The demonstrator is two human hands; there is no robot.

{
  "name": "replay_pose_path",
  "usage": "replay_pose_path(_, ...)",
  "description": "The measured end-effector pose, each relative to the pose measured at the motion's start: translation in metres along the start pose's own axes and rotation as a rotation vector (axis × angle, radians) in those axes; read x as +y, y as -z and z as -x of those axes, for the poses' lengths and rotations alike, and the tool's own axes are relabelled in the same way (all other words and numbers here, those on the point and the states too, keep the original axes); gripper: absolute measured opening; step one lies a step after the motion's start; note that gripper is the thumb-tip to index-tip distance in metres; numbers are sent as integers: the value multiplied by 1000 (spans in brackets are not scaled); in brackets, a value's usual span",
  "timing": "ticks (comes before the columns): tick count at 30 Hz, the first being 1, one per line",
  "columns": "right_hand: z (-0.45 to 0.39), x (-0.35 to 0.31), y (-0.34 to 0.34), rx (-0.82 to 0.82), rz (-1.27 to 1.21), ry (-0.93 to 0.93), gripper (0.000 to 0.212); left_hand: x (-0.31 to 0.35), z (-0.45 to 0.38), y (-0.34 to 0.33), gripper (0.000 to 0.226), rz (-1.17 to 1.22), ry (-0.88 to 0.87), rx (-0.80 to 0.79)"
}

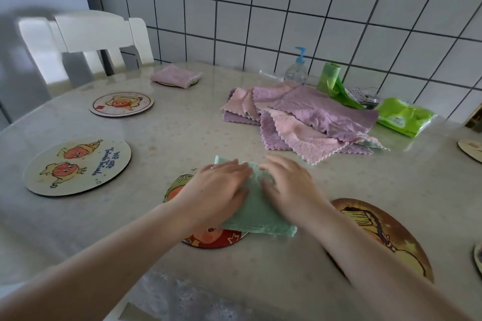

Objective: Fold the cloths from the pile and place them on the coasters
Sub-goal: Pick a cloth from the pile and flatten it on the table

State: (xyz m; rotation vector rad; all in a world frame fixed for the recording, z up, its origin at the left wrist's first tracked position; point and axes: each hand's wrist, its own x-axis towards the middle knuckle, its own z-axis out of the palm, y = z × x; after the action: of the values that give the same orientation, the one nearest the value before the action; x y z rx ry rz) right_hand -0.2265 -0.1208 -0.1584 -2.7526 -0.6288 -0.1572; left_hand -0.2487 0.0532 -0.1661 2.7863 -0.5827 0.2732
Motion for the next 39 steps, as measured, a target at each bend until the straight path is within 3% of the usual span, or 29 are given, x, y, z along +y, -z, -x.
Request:
replay_pose_path(4, 5, -9, -19, -216, 62, -72, 54, -6, -1, -16, 52, -71, 83, -154)
replay_pose_path(8, 18, 5, -18, -286, 144, -115, 62, -15, 5, -15, 71, -78, 142, -225)
replay_pose_path(13, 25, 7, -11, -291, 152, -105, 67, -20, 14, -11, 95, -44, 216, -215)
replay_pose_path(18, 34, 25, 9, -61, 163, -94, 62, -34, 38, 5, 81, 6, 266, -53)
replay_pose_path(22, 42, 25, 11, -9, -80, -93, 39, -30, 46, 5, 71, 131, 232, -10)
replay_pose_path(27, 45, 17, 6, -24, -334, -111, 43, -18, 41, -5, 42, 354, 215, 90)
replay_pose_path(33, 40, 8, 9, 67, -694, -206, 37, -21, 33, -1, 44, 712, 282, 234)
replay_pose_path(39, -12, -34, 4, 76, -1181, -278, 34, -60, 29, 40, 43, 912, 380, 353)
